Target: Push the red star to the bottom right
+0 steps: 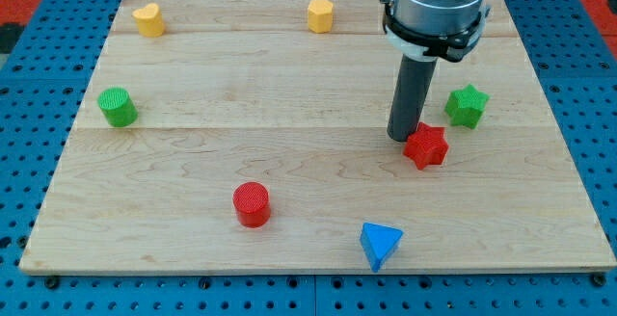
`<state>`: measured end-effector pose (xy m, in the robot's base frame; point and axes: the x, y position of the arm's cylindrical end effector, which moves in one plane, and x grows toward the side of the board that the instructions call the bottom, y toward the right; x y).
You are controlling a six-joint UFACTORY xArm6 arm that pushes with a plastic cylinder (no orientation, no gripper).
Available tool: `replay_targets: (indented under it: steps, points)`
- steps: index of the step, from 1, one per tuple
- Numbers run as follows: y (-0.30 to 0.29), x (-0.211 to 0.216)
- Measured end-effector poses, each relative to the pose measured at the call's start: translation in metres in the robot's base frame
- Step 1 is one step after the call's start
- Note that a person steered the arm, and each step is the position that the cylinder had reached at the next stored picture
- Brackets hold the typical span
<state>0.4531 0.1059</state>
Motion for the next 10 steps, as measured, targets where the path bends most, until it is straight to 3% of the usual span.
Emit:
replay_targets:
  steps: [1,2,5,6,7,8,9,10]
  points:
    - [0.05,0.032]
    - [0.123,0.102]
    - [0.069,0.165]
    - [0.073,0.166]
    - [0.06,0.127]
    - [0.131,0.058]
    - [0.232,0.081]
    - [0.236,0.15]
